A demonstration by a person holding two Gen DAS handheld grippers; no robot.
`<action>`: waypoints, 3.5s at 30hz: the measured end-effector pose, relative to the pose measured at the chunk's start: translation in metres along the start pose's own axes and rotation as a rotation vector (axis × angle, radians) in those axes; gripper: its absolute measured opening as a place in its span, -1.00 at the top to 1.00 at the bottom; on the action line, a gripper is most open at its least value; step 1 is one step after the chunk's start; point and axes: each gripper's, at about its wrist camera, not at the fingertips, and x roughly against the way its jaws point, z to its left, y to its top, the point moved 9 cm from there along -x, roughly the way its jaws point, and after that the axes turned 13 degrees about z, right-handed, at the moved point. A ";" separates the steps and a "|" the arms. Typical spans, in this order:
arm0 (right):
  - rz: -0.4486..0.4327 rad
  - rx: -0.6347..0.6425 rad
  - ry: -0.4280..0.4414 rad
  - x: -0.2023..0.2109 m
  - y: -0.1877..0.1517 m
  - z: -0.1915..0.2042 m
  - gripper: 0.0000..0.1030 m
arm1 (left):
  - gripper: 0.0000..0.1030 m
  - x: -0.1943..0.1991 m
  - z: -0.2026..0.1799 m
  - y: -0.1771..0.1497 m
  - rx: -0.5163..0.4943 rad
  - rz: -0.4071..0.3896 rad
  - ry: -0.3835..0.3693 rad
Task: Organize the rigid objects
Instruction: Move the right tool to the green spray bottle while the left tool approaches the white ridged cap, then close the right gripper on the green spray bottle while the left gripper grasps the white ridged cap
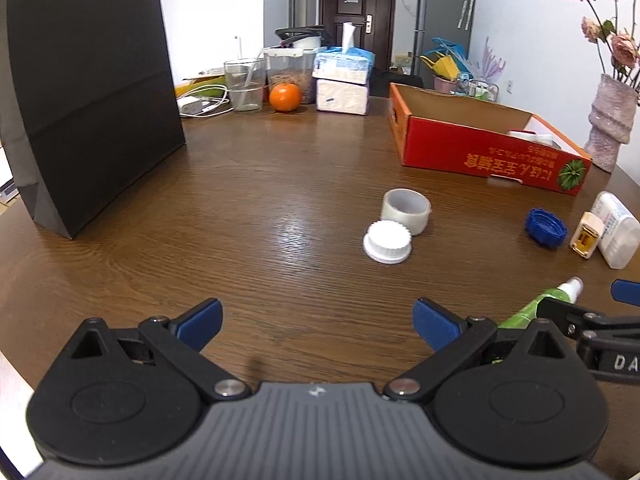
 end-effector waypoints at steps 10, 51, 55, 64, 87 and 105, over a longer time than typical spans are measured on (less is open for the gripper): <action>0.025 -0.012 0.003 -0.009 -0.004 -0.001 -0.98 | -1.00 -0.006 0.007 0.002 0.013 0.011 -0.004; 0.065 0.008 0.077 -0.021 0.005 0.006 -0.90 | -1.00 -0.007 0.010 0.003 0.056 0.015 -0.010; 0.074 0.032 0.055 -0.014 -0.002 -0.009 -0.90 | -1.00 -0.007 0.011 0.002 0.058 0.017 -0.015; 0.059 -0.040 0.059 -0.010 0.011 -0.027 -0.80 | -1.00 -0.009 0.002 0.010 0.038 0.007 -0.023; 0.010 -0.032 0.015 -0.039 0.018 -0.052 0.41 | -1.00 -0.049 -0.034 0.047 -0.050 0.044 -0.010; -0.036 -0.001 0.016 -0.049 0.014 -0.048 0.41 | -0.27 -0.078 -0.057 0.055 -0.074 0.063 -0.035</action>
